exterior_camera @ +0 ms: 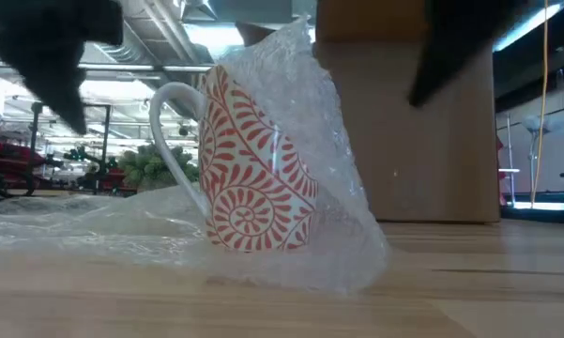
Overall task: Wrap mug
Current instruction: Wrap the orange patterned mug with the bubble wrap
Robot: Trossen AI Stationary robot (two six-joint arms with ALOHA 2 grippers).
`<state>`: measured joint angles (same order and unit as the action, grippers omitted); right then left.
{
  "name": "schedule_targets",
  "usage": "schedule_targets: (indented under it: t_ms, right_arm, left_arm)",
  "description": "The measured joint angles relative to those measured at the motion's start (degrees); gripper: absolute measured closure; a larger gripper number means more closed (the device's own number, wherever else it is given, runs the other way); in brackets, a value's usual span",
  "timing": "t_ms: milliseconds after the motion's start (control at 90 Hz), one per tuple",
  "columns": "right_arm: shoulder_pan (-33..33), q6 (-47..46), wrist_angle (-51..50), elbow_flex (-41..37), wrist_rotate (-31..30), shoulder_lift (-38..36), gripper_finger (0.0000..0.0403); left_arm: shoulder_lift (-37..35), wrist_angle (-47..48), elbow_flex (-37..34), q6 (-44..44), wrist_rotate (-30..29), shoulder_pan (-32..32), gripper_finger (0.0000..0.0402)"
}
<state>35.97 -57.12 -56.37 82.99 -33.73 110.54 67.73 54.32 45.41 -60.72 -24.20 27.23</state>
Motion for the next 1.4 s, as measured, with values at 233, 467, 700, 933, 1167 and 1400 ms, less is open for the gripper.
schedule_targets:
  t_ms: [233, 467, 700, 933, 1167, 1400]
  right_arm:
    - [1.68, -11.65, 10.68, -9.04, -6.21, -0.66, 0.0402]
    - [1.68, -11.64, 27.24, -16.08, -9.78, -0.66, 0.0402]
    - [3.62, -9.08, 29.91, -17.64, -9.08, -0.62, 0.0402]
    - [4.15, -9.03, 29.88, -17.96, -10.13, -0.61, 0.0402]
    - [4.20, -9.03, 29.97, -17.97, -10.09, -0.61, 0.0402]
    - [4.15, -9.03, 29.99, -17.97, -10.07, -0.61, 0.0402]
  left_arm:
    - [-0.01, 6.03, 0.00, 1.52, 4.75, -6.40, 0.0276]
    - [-0.01, 5.14, -0.03, 7.95, 14.83, -13.57, 0.0276]
    - [-0.01, 2.21, -0.07, 13.04, 21.57, -19.71, 0.0276]
    - [-0.01, 1.09, -2.78, 15.63, 28.02, -23.27, 0.0276]
    - [0.26, -5.84, -13.78, 14.19, 29.77, -26.03, 0.0276]
    - [0.06, -23.18, -20.35, 13.15, 33.43, -26.11, 0.0276]
